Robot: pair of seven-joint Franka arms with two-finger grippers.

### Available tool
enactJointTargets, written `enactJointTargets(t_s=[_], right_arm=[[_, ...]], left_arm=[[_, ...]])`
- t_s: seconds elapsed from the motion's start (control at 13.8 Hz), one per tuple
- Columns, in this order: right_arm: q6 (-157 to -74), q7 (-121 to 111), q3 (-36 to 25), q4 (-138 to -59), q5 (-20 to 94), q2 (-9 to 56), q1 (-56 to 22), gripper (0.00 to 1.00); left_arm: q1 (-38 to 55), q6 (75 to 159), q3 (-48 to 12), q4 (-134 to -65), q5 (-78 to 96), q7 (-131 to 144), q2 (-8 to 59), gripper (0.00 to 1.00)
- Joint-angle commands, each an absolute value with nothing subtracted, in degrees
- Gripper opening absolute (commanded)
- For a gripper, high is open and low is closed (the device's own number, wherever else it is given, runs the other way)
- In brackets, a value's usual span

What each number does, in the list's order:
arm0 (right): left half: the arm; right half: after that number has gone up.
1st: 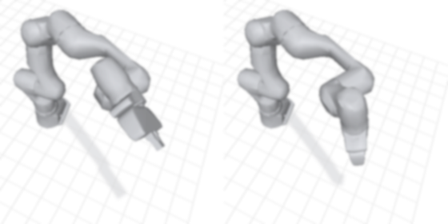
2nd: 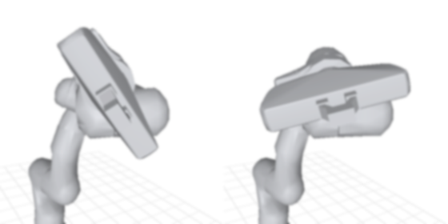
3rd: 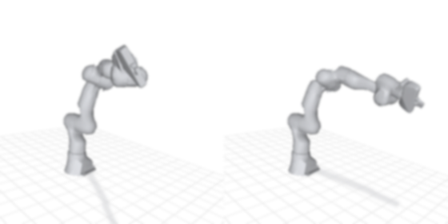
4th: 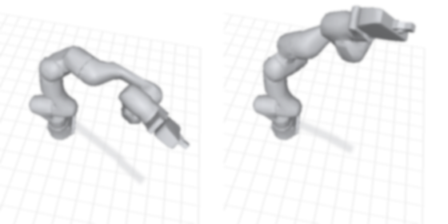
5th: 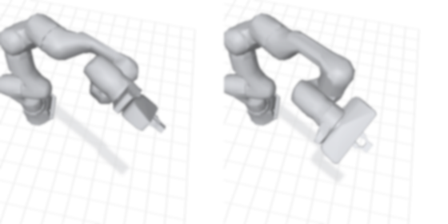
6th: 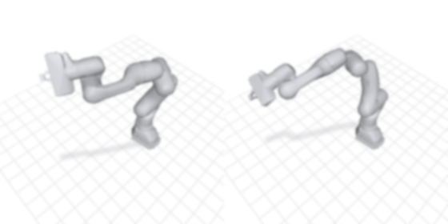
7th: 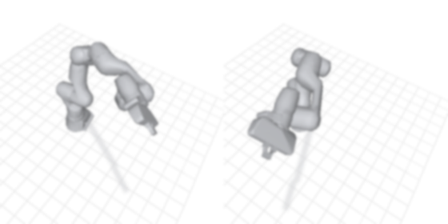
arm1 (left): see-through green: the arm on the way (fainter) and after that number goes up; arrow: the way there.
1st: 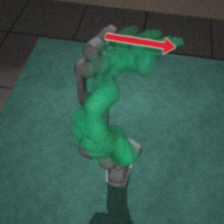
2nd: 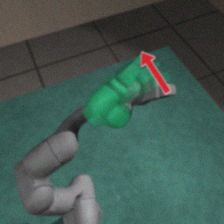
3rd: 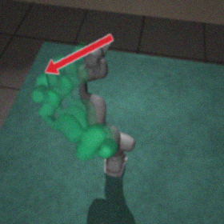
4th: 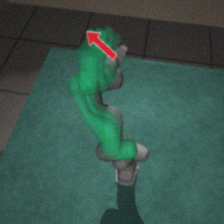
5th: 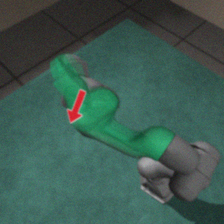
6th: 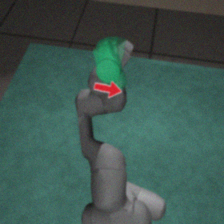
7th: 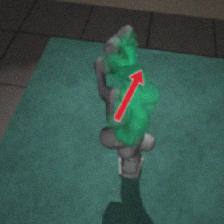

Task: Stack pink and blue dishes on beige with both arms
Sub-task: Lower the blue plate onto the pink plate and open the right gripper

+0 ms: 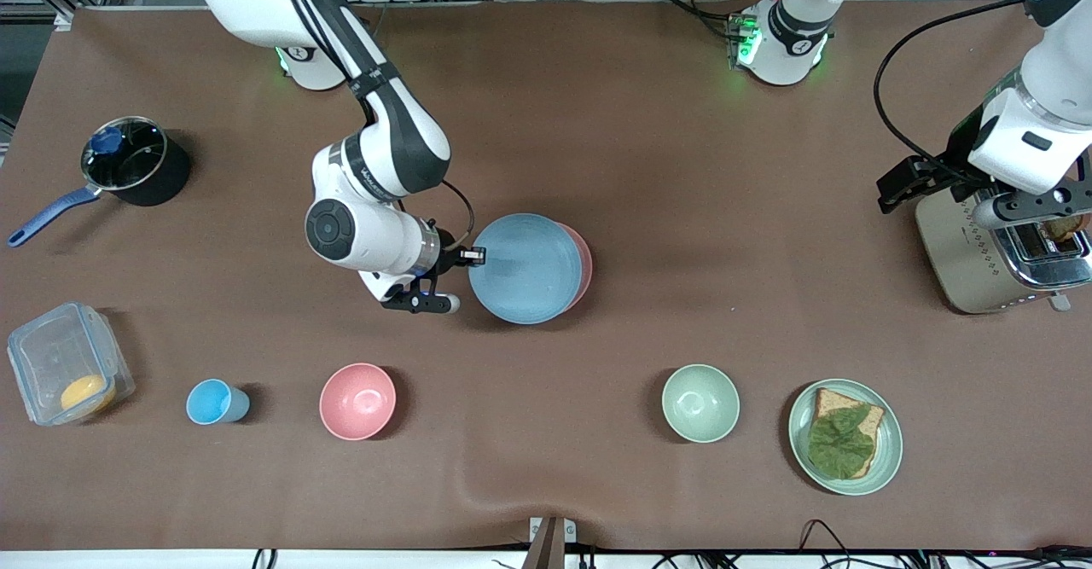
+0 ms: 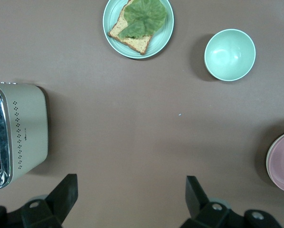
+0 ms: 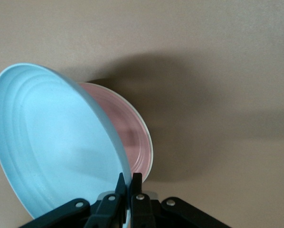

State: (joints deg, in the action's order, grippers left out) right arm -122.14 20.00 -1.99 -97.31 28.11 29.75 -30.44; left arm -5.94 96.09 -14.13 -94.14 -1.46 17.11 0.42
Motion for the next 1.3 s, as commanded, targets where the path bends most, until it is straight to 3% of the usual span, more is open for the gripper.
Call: enactJointTargets(t_s=[0.0,1.23], right_arm=[[-123.7,21.6,-2.7,-97.6,28.7,30.8,-32.1,0.00],[-126.3,24.1,-2.7,-99.8,28.6,31.8,-34.3,0.00]], left_arm=[[-6.1,95.2,-14.1,-93.8,0.1,15.8,0.0,1.00],[-8.7,90.5,-13.2,-93.2,0.0,6.0,-1.9,1.00]])
